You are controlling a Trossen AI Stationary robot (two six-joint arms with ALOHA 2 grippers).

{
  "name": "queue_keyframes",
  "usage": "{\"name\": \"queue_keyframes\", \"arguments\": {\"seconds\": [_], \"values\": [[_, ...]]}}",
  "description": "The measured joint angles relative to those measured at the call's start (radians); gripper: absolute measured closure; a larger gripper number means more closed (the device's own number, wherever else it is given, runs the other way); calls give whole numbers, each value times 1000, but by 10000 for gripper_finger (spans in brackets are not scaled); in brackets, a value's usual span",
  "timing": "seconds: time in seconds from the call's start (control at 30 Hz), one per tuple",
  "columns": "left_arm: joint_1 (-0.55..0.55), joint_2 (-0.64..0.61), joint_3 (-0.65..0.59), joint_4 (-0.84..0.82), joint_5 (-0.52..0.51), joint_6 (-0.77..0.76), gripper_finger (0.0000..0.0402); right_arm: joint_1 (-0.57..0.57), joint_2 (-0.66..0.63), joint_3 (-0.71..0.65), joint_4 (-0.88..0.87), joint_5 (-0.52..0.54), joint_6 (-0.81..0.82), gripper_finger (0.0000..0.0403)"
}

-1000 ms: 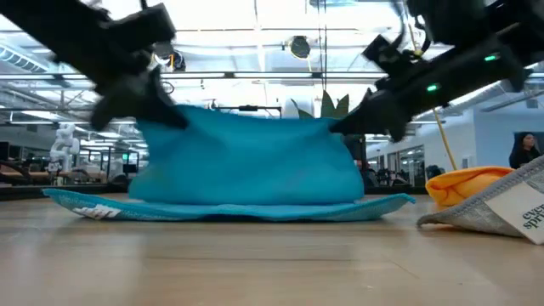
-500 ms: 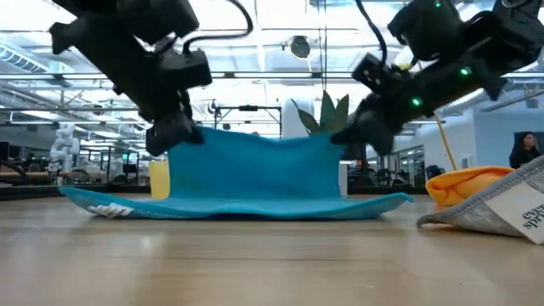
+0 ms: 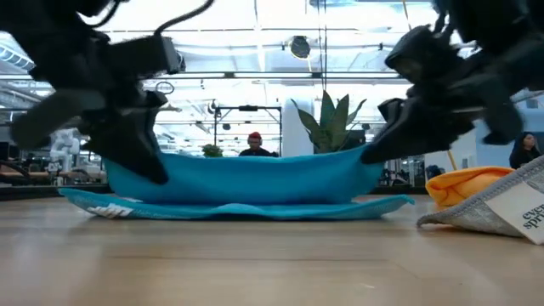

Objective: Fold microfiber towels
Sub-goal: Fold the blue microfiber cloth

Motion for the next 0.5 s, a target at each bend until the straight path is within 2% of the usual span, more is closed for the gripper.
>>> {"name": "queue_keyframes", "arguments": {"seconds": [0.2,0.5], "values": [[-52,32,1,47,30,-27,395,48,0,0,9,-39,42,403],[-86,26,26,18,38,-4,393,48,31,0,34,-64,53,403]]}}
